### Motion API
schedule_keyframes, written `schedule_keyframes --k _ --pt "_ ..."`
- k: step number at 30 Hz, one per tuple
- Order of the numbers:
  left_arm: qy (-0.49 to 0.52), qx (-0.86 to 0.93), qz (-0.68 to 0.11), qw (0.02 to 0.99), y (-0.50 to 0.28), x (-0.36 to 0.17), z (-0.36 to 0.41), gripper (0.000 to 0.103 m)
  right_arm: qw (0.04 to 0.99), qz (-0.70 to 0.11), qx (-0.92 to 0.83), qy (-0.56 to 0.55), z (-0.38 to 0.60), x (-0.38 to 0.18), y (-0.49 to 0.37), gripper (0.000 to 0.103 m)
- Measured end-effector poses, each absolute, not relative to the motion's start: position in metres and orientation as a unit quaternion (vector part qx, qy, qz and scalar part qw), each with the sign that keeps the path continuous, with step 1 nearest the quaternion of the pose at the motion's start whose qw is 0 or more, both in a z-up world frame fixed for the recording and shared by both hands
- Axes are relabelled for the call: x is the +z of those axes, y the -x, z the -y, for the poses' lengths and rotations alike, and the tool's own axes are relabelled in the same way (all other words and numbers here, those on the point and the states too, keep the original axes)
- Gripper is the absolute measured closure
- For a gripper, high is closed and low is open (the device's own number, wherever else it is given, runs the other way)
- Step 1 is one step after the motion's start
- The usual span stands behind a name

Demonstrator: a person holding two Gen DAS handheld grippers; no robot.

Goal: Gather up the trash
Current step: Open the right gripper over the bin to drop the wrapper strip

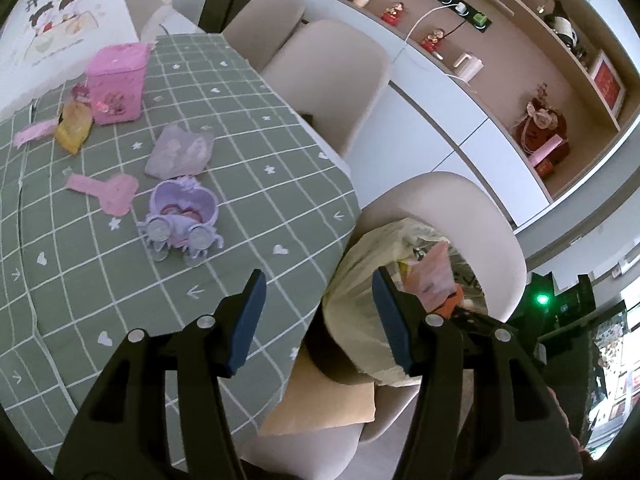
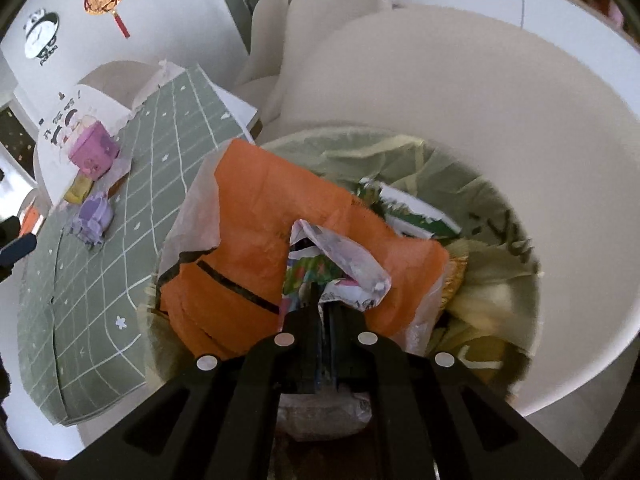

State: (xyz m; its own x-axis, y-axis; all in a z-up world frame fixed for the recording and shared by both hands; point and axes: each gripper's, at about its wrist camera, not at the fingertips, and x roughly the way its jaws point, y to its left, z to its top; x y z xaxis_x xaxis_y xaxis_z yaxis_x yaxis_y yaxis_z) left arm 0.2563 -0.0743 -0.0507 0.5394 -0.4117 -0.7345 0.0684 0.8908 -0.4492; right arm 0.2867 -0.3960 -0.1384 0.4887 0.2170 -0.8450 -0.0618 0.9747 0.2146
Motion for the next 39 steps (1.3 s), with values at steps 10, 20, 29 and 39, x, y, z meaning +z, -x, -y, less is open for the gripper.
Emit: schedule_keyframes --k 10,20,29,39 --pt "0.197 -0.148 -0.463 0.851 -0.258 -0.058 0.037 0.051 0.884 -0.461 0.037 -0.070 0.393 -0.096 -0.266 0.063" --pt "0.218 -0.133 -0.450 0.856 -0.259 -0.061 -0.030 0.050 0.914 -0.405 -0.012 -0.033 0.363 -0.041 -0.253 0.057" --pt "0.251 -0.083 -0.437 0.860 -0.250 -0.074 -0.119 0.050 0.930 -0.363 0.017 -0.052 0.346 -0.001 -0.263 0.057" --pt "0.238 -0.056 -0.414 0.877 -0.242 -0.098 -0.186 0.050 0.937 -0.345 0.055 -0.022 0.303 0.033 -0.277 0.057"
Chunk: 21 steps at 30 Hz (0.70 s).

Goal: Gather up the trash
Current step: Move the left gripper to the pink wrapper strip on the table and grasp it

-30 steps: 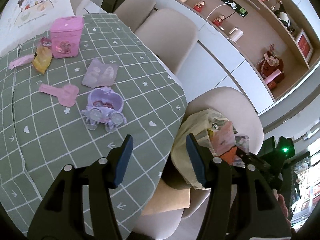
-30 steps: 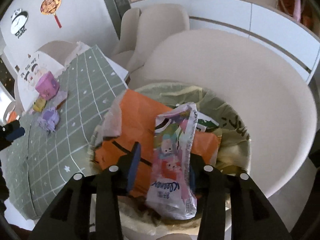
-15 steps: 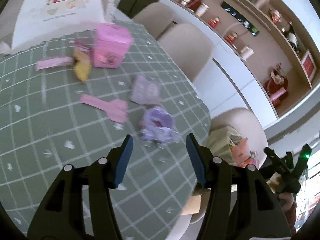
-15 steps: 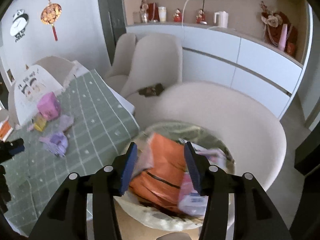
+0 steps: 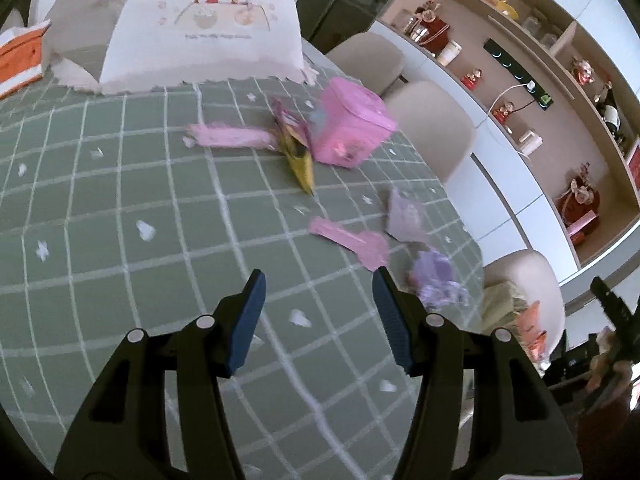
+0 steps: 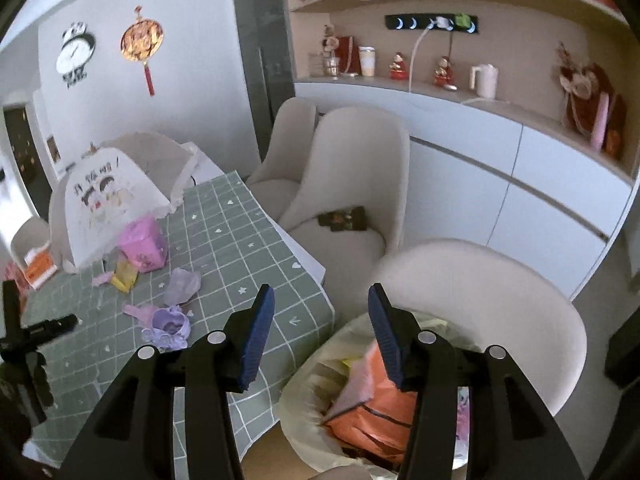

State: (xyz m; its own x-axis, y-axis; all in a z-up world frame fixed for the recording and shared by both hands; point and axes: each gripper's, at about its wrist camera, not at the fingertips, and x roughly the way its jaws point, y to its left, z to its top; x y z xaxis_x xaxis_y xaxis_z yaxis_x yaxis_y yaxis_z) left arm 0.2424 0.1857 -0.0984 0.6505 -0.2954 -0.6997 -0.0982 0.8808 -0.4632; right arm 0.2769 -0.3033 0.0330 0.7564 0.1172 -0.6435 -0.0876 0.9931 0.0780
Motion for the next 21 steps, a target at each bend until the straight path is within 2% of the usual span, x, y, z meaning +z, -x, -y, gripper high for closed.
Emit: schedule_keyframes --k 10,15,21 --pt "0.096 -0.093 -0.393 0.910 -0.306 -0.092 -0.226 0.050 0.911 -0.402 0.095 -0.017 0.215 -0.008 -0.308 0.057" --pt "0.015 -0.110 -0.419 0.901 -0.362 -0.104 -0.230 0.050 0.895 -0.435 0.097 -0.016 0.193 -0.033 -0.311 0.057" --pt "-0.018 -0.119 -0.469 0.875 -0.412 -0.135 -0.225 0.051 0.883 -0.463 0.081 -0.016 0.187 -0.059 -0.310 0.057"
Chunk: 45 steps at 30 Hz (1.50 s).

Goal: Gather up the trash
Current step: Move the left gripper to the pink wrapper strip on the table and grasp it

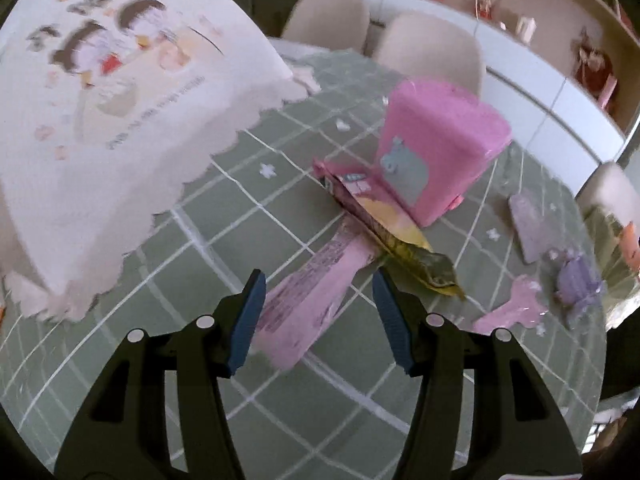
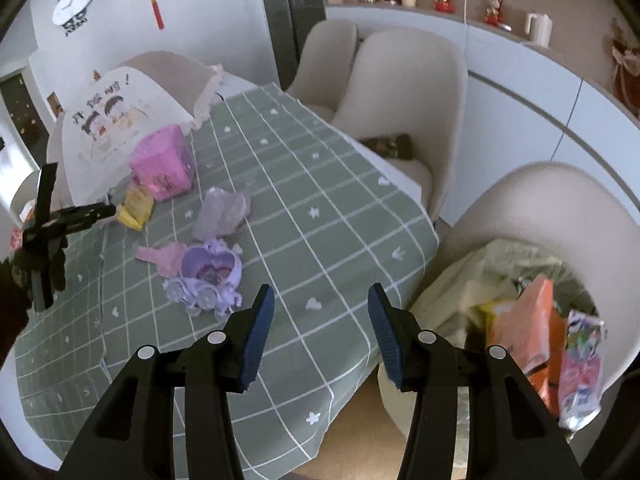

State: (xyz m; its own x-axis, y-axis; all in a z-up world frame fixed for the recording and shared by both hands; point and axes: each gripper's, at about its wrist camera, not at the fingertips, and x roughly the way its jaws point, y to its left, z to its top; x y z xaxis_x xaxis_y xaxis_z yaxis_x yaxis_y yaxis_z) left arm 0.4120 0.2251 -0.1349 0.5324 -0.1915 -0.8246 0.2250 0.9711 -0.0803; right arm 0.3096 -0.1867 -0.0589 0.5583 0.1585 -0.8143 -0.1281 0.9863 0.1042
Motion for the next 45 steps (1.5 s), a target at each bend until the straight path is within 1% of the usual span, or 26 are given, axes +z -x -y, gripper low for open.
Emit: schedule_keyframes --k 1,2,3,4,5,7,9,12,15,21,24,26,30,37,38,39,40,41,43,45 --pt "-0.020 -0.122 -0.473 0.872 -0.414 -0.138 -0.222 0.054 0.881 -0.466 0.080 -0.014 0.185 -0.062 -0.310 0.057" --pt "-0.021 -0.124 -0.476 0.871 -0.415 -0.140 -0.218 0.069 0.881 -0.467 0.080 -0.012 0.183 -0.063 -0.310 0.057" --pt "-0.022 -0.123 -0.479 0.869 -0.415 -0.141 -0.215 0.076 0.880 -0.468 0.081 -0.007 0.179 -0.065 -0.311 0.057" --pt "-0.020 -0.120 -0.481 0.868 -0.413 -0.141 -0.212 0.080 0.879 -0.469 0.084 -0.003 0.174 -0.066 -0.313 0.057" --pt "-0.011 -0.123 -0.477 0.871 -0.405 -0.139 -0.210 0.086 0.878 -0.470 0.087 0.003 0.168 -0.068 -0.316 0.057" --pt "0.003 -0.116 -0.464 0.878 -0.386 -0.130 -0.209 0.087 0.876 -0.475 0.086 0.017 0.157 -0.070 -0.323 0.057" --pt "0.038 -0.099 -0.461 0.881 -0.362 -0.122 -0.215 0.089 0.875 -0.473 0.101 0.019 0.141 -0.071 -0.331 0.057" --pt "0.113 -0.062 -0.469 0.874 -0.320 -0.117 -0.237 0.089 0.873 -0.468 0.136 0.012 0.113 -0.070 -0.344 0.057" --pt "0.163 -0.019 -0.475 0.865 -0.284 -0.121 -0.257 0.089 0.871 -0.461 0.171 0.021 0.071 -0.069 -0.355 0.057" --pt "0.233 0.026 -0.462 0.856 -0.227 -0.124 -0.289 0.089 0.855 -0.453 0.251 0.029 -0.029 -0.080 -0.380 0.057" --pt "0.241 0.031 -0.458 0.855 -0.208 -0.123 -0.302 0.089 0.848 -0.453 0.275 0.012 -0.061 -0.091 -0.397 0.057" --pt "0.245 0.033 -0.458 0.854 -0.202 -0.123 -0.311 0.088 0.854 -0.450 0.260 0.010 -0.078 -0.102 -0.410 0.057" --pt "0.264 0.034 -0.454 0.850 -0.187 -0.127 -0.331 0.088 0.858 -0.461 0.227 -0.014 -0.092 -0.123 -0.431 0.056" --pt "0.291 0.028 -0.443 0.848 -0.182 -0.133 -0.349 0.088 0.856 -0.469 0.215 -0.014 -0.104 -0.141 -0.449 0.057" --pt "0.290 0.026 -0.444 0.847 -0.183 -0.134 -0.349 0.088 0.855 -0.471 0.216 -0.010 -0.106 -0.143 -0.451 0.061" --pt "0.289 0.025 -0.445 0.847 -0.183 -0.135 -0.349 0.088 0.858 -0.469 0.210 -0.002 -0.108 -0.142 -0.452 0.067" --pt "0.288 0.023 -0.446 0.847 -0.184 -0.135 -0.348 0.088 0.855 -0.472 0.213 0.003 -0.112 -0.144 -0.453 0.079" --pt "0.289 0.021 -0.446 0.847 -0.184 -0.136 -0.348 0.088 0.853 -0.474 0.218 0.006 -0.114 -0.143 -0.453 0.087" --pt "0.289 0.015 -0.448 0.846 -0.185 -0.136 -0.346 0.088 0.848 -0.475 0.234 -0.002 -0.113 -0.140 -0.449 0.091" --pt "0.287 0.008 -0.448 0.847 -0.188 -0.135 -0.343 0.088 0.842 -0.476 0.254 -0.005 -0.113 -0.134 -0.440 0.093"
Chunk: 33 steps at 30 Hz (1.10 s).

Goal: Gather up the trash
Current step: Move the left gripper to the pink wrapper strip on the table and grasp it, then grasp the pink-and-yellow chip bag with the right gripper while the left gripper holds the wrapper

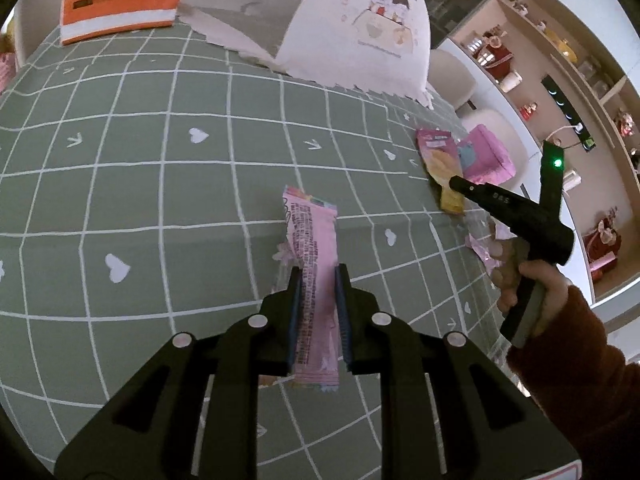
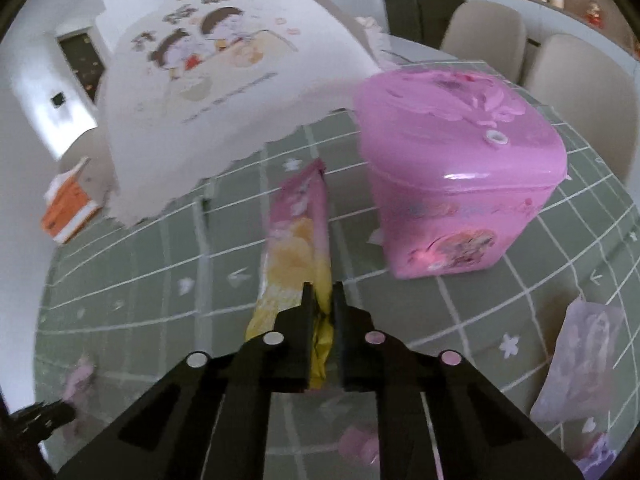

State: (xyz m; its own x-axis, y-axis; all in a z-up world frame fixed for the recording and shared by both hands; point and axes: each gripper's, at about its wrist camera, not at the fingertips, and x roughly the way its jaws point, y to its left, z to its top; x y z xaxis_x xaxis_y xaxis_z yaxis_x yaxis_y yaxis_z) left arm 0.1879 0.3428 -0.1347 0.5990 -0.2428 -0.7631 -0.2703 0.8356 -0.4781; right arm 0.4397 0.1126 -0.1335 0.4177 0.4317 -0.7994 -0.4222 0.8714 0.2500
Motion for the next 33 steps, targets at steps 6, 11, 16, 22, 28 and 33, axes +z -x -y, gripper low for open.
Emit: schedule_keyframes --k 6,11,16,22,28,33 --pt "0.281 -0.008 -0.438 0.854 -0.195 -0.120 -0.329 0.088 0.842 -0.461 0.280 0.011 -0.093 -0.100 -0.399 0.093" --pt "0.280 -0.018 -0.428 0.859 -0.198 -0.107 -0.310 0.088 0.849 -0.448 0.280 0.003 -0.053 -0.070 -0.372 0.093" --pt "0.281 -0.025 -0.421 0.862 -0.207 -0.093 -0.288 0.088 0.868 -0.425 0.257 -0.004 -0.001 -0.036 -0.353 0.093" --pt "0.273 -0.041 -0.406 0.871 -0.218 -0.068 -0.250 0.088 0.887 -0.401 0.227 -0.015 0.073 -0.005 -0.335 0.093" --pt "0.247 -0.068 -0.394 0.883 -0.229 -0.038 -0.198 0.088 0.899 -0.380 0.215 -0.032 0.131 0.011 -0.312 0.093" --pt "0.220 -0.098 -0.376 0.895 -0.242 -0.012 -0.147 0.088 0.914 -0.351 0.200 -0.026 0.172 0.029 -0.290 0.093"
